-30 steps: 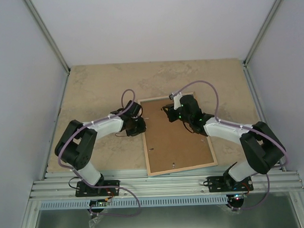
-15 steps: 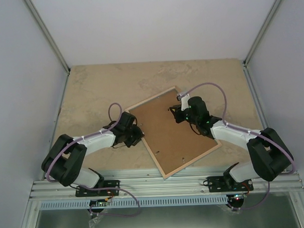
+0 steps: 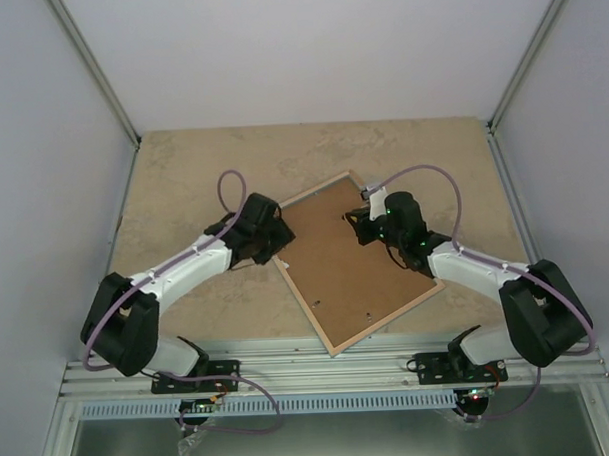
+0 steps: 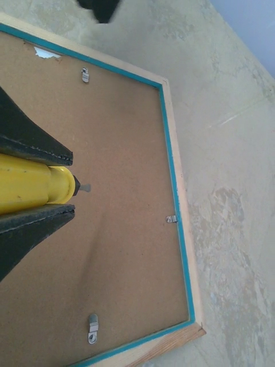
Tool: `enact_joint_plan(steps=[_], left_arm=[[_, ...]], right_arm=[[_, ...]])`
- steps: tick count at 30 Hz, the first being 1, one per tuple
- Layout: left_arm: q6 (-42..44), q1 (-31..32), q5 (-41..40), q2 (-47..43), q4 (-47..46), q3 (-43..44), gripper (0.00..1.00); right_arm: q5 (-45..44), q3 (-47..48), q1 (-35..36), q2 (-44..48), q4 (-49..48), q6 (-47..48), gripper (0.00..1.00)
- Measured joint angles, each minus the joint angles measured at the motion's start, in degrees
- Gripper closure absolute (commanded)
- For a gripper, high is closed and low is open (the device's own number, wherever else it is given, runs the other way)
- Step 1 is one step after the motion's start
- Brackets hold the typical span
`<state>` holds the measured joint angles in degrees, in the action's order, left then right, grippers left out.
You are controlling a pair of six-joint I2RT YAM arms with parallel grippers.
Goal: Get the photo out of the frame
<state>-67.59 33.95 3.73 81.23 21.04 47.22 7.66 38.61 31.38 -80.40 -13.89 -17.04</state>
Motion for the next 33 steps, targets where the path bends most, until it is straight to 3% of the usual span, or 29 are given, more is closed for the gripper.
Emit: enact_joint_plan(steps=[6,14,18,25,33], left_arm=[[16.4,-2.7,-4.6,4.6,6.0,15.0,0.24],[39.3,-4.7,-6.9,20.9,12.8,33.0,0.21],[47.4,-4.9,-7.1,26.8,14.1,37.4,0.2],[56.5,-7.3,-4.1,36.4,15.2,45.6,0.2],[60.4,-9.2,-1.2,44.8,16.3,49.4,0.26]], right_arm=[[0.5,-0.6,-0.1,3.1,0.3,1.0,0.99],[0.2,-2.1,-0.1,7.1,1.6,1.4,1.0],[-0.3,-2.9,-0.1,8.9,3.1,1.4,0.99],[-0.8,-3.8,-0.1,11.7,5.0,1.4,1.0],[-0.8,-4.7,-0.1,13.1,7.2,1.1,0.99]])
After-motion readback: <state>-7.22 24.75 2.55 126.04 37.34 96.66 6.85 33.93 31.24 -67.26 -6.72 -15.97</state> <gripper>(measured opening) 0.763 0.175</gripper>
